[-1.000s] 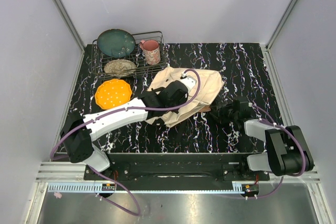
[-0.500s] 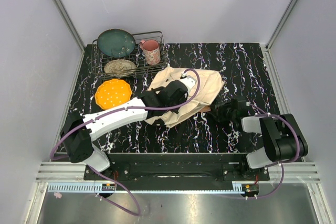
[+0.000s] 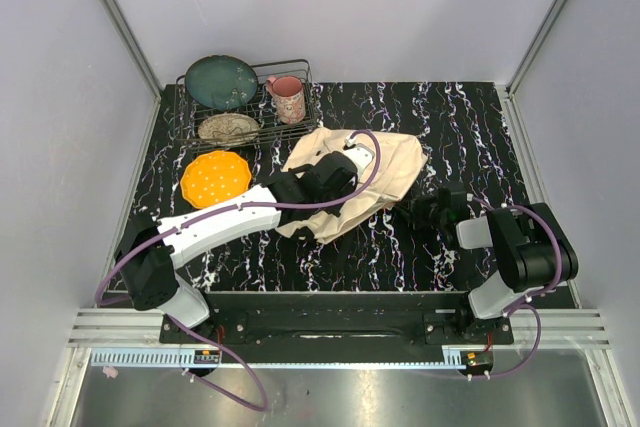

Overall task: Pack the student bag
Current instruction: Pick up the personal item from the center of the board.

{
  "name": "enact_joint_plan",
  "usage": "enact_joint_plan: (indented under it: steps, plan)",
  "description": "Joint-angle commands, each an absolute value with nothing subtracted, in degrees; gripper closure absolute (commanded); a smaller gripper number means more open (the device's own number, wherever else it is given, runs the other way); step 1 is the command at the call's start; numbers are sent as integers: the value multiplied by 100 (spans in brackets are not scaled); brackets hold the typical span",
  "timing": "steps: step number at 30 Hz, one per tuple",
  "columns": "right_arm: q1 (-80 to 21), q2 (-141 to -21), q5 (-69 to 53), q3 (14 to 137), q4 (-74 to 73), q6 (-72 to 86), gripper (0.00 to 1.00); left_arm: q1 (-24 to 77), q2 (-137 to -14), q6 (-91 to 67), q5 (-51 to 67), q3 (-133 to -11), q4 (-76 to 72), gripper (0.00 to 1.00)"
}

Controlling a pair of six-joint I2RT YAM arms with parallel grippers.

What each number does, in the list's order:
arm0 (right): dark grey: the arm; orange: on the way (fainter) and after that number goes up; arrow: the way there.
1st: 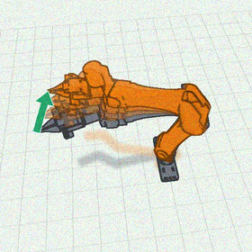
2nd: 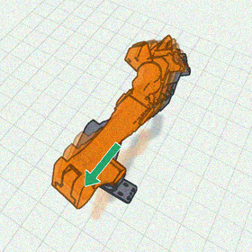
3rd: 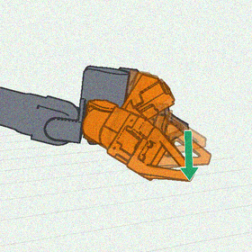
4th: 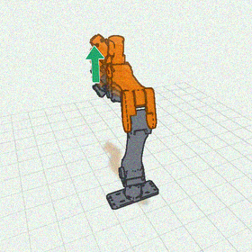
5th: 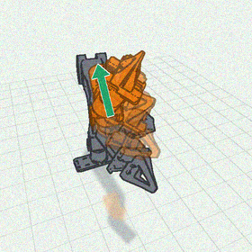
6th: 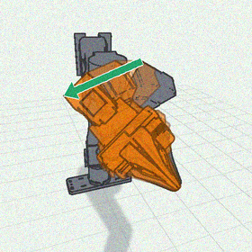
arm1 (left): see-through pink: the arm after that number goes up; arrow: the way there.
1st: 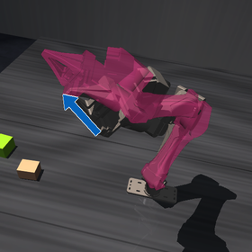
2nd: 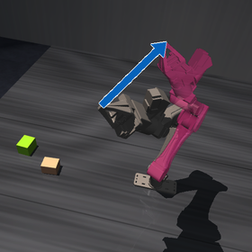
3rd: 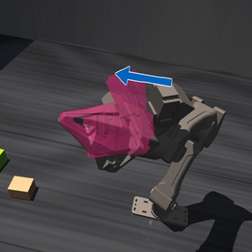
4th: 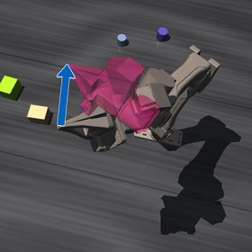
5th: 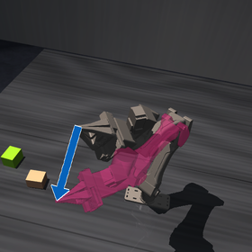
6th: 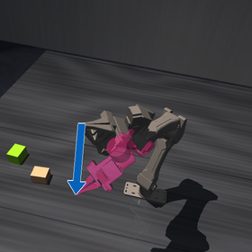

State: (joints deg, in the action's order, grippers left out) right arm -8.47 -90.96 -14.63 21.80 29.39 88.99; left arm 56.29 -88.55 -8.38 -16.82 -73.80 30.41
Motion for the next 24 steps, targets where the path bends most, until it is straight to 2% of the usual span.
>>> enact_joint_plan:
  steps: [1,2,3,8,12,14,16,18,20,21,23,24]
  plan:
    - [-844,-9184,-1476,2241,3331,8947,90,5537,-8754,-914,-1819,-7691,2593,100]
    - [-844,-9211,-1485,2250,3357,8965,90,5537,-8745,-914,-1811,-7690,2593,100]
    - [-844,-9237,-1494,2241,3392,8974,99,5537,-8736,-914,-1811,-7673,2593,100]
    - [-844,-9185,-1477,2198,3419,8939,100,5528,-8675,-914,-1846,-7620,2602,100]
    - [-844,-8616,-1345,2145,2928,8658,100,5528,-8613,-914,-1863,-7567,2619,100]
    - [-844,-8255,-1196,1987,2463,8438,100,5528,-8596,-923,-1855,-7559,2636,90]
    - [-835,-7570,-1152,1829,1606,8115,100,5528,-8543,-923,-1820,-7550,2637,71]
    - [-835,-6651,-1073,1627,1075,7946,100,5528,-8490,-932,-1732,-7506,2593,70]
    - [-844,-5849,-828,1337,-101,7796,100,5528,-8411,-967,-1618,-7488,2549,60]
    - [-835,-4922,-748,1275,-619,7709,100,5537,-8394,-975,-1591,-7471,2531,55]
    - [-844,-3907,-520,1169,-2192,7655,100,5528,-8315,-1011,-1495,-7427,2479,55]
    - [-835,-2884,-449,1160,-2728,7681,100,5528,-8288,-1019,-1477,-7409,2444,53]
